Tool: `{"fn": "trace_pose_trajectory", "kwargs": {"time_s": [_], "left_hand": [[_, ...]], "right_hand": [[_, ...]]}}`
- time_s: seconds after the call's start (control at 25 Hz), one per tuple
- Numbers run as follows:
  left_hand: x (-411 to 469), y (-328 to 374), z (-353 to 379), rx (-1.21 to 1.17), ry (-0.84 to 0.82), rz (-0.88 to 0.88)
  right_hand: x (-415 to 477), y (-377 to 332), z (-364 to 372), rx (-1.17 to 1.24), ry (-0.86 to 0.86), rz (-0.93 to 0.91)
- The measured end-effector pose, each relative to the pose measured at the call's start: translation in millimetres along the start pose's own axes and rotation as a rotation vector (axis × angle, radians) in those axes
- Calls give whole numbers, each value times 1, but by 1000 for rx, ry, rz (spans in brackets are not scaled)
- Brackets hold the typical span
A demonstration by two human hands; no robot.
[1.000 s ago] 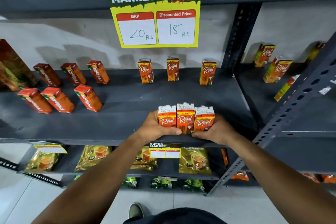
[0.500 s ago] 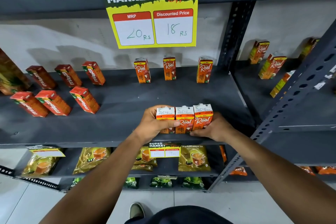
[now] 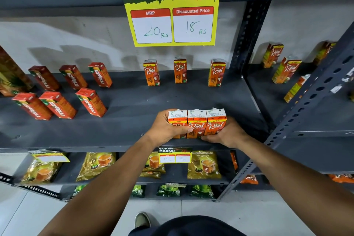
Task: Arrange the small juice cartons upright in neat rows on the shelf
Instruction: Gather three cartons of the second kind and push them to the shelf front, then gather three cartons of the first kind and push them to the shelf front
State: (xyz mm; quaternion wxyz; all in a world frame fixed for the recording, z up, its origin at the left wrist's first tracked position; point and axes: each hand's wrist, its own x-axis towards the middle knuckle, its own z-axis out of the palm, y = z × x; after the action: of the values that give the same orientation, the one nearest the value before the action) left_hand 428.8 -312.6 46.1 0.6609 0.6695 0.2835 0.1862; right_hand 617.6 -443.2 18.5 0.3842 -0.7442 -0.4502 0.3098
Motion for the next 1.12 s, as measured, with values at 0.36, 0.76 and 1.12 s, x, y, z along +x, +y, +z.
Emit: {"fn": "trace_pose_trajectory", "kwargs": {"time_s": [0.36, 0.76, 1.12], "left_hand": [[-31, -9, -27, -40, 78, 247], [-156, -67, -228, -68, 991, 396], [-92, -57, -368, 78, 908, 309]], "right_hand": [[-38, 11, -20, -38, 146, -71], [-87, -8, 102, -150, -60, -476], [62, -169, 216, 84, -39, -391]]}}
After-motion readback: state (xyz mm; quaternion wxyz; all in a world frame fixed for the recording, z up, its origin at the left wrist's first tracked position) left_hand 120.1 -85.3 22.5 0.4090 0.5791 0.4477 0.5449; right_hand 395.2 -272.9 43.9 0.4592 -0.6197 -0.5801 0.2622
